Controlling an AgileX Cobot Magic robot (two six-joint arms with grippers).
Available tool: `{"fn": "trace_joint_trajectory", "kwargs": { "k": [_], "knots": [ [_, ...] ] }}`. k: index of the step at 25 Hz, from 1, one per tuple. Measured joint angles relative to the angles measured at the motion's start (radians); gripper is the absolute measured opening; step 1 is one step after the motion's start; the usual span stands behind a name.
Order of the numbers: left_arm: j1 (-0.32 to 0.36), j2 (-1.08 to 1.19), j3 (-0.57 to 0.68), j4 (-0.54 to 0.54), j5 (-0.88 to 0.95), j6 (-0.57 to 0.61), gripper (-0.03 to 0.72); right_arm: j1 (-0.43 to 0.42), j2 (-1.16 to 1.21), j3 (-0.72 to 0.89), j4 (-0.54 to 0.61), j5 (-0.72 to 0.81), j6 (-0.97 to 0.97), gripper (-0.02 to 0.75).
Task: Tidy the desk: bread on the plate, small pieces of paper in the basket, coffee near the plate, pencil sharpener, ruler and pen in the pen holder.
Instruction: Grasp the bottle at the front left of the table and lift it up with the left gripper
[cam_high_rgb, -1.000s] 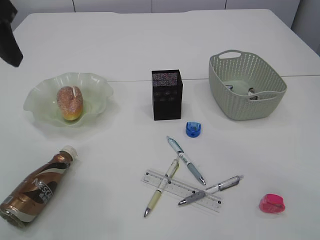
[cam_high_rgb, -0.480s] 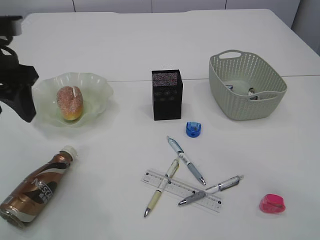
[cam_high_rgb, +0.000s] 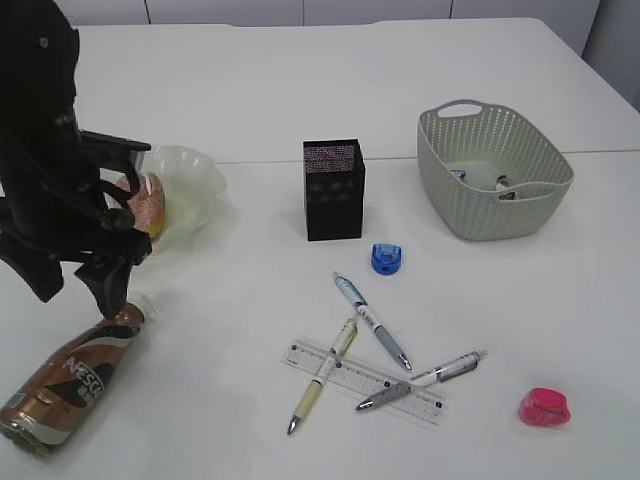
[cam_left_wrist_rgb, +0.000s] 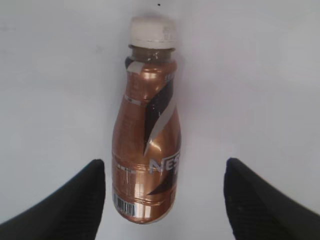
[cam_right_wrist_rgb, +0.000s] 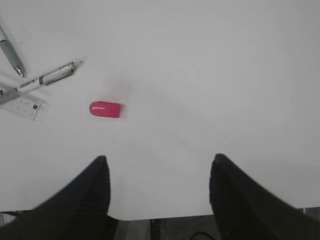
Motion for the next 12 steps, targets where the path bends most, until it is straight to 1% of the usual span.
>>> {"fn": "trace_joint_trajectory", "kwargs": {
  "k": [4,12],
  "knots": [
    [0.000,0.046,0.000,0.025,-0.002,0.000,0.539,0.000,0.000,0.000,0.000,0.000,0.000,0.487],
    [0.000,0.138,-0.002,0.033,-0.006,-0.002,0.540,0.000,0.000,0.000,-0.020,0.000,-0.002,0.487]
  ]
}}
